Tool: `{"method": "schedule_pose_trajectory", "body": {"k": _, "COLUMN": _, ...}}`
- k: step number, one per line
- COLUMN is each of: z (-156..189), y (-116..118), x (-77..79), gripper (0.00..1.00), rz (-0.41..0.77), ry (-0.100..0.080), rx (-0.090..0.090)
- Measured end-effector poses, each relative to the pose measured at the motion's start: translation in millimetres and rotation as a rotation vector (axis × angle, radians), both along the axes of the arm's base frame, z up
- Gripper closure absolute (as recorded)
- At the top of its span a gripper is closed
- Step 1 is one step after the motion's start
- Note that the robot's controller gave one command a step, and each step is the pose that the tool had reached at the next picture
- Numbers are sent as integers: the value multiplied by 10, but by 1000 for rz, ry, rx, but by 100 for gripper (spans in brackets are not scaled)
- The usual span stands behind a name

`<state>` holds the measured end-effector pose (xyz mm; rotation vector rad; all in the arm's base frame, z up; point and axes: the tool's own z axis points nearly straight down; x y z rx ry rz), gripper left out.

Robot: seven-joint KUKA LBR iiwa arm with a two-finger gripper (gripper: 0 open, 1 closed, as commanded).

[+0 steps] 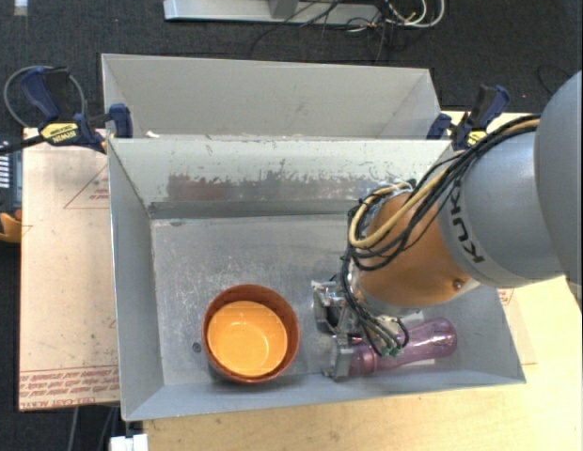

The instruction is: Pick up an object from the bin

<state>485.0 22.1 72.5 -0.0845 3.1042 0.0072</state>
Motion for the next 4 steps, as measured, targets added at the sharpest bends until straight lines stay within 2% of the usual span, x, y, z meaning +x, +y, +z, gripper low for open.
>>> {"method": "schedule_pose_trajectory", "body": {"k": 1, "z": -5, "y": 641, "x": 213, "gripper": 0, "rz": 53, "ry": -7, "rx": 0}}
{"method": "schedule_pose_trajectory", "body": {"k": 2, "z": -2, "y": 635, "x": 214, "gripper": 0, "rz": 52, "ry": -7, "rx": 0}}
{"method": "schedule_pose_trajectory", "body": {"k": 3, "z": 1072, "y": 771, "x": 205, "gripper": 0, "rz": 78, "ry": -14, "rx": 1}}
{"method": "schedule_pose_trajectory", "body": {"k": 4, "z": 57, "y": 1431, "x": 321, "gripper": 0, "rz": 66, "ry": 0, "rx": 0}}
